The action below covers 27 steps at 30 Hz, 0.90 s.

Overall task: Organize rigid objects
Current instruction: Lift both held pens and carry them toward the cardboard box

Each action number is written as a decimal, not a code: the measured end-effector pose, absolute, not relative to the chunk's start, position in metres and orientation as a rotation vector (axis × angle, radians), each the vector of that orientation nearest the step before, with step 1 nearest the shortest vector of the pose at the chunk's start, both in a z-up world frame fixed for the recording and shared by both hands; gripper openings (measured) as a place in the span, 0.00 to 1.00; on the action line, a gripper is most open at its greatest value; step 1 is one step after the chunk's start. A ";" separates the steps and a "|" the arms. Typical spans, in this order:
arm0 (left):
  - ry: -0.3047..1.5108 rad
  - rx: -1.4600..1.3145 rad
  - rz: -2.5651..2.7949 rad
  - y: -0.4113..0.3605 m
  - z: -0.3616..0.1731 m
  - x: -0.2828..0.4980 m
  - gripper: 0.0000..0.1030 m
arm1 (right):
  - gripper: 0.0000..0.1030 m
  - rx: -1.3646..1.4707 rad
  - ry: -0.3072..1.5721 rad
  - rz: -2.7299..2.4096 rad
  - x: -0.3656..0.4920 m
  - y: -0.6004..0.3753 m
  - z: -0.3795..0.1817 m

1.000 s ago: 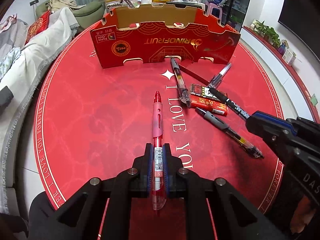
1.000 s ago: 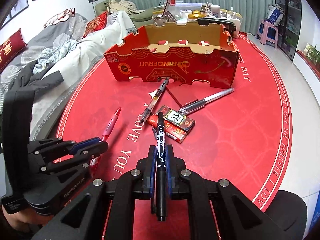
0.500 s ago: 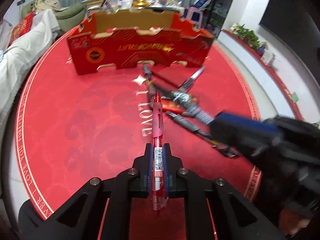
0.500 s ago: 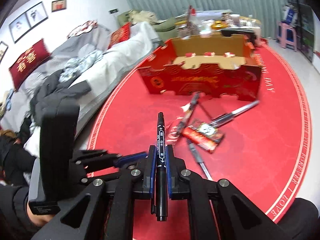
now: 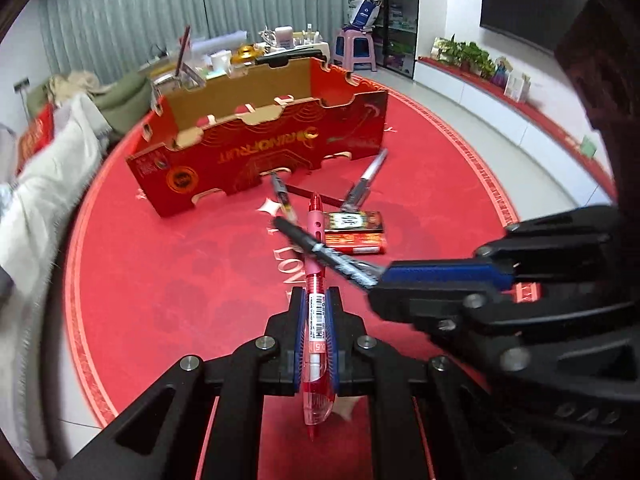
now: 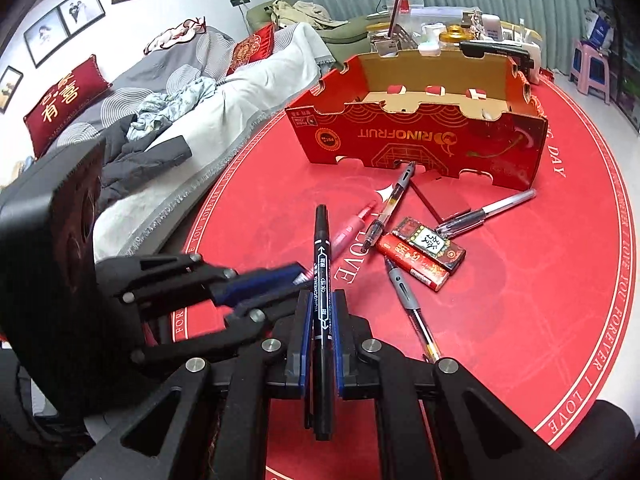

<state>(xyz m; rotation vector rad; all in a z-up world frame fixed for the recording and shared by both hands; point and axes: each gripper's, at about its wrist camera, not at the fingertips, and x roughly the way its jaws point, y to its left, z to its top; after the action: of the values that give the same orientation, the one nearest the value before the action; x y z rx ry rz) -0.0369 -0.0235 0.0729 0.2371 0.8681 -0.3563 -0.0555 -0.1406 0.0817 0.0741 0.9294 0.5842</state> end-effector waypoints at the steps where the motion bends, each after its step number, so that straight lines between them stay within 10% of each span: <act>1: 0.866 0.237 -0.352 -0.021 0.073 -0.036 0.10 | 0.10 0.061 0.924 0.584 -0.056 -0.141 0.084; 27: 0.916 0.078 -0.266 0.002 0.085 -0.013 0.10 | 0.10 0.021 0.913 0.459 -0.047 -0.148 0.090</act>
<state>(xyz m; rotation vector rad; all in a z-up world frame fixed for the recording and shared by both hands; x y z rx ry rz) -0.0134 0.0023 0.0850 0.0777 0.9159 -0.2655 -0.0469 -0.1484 0.0901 0.0205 0.9125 0.4590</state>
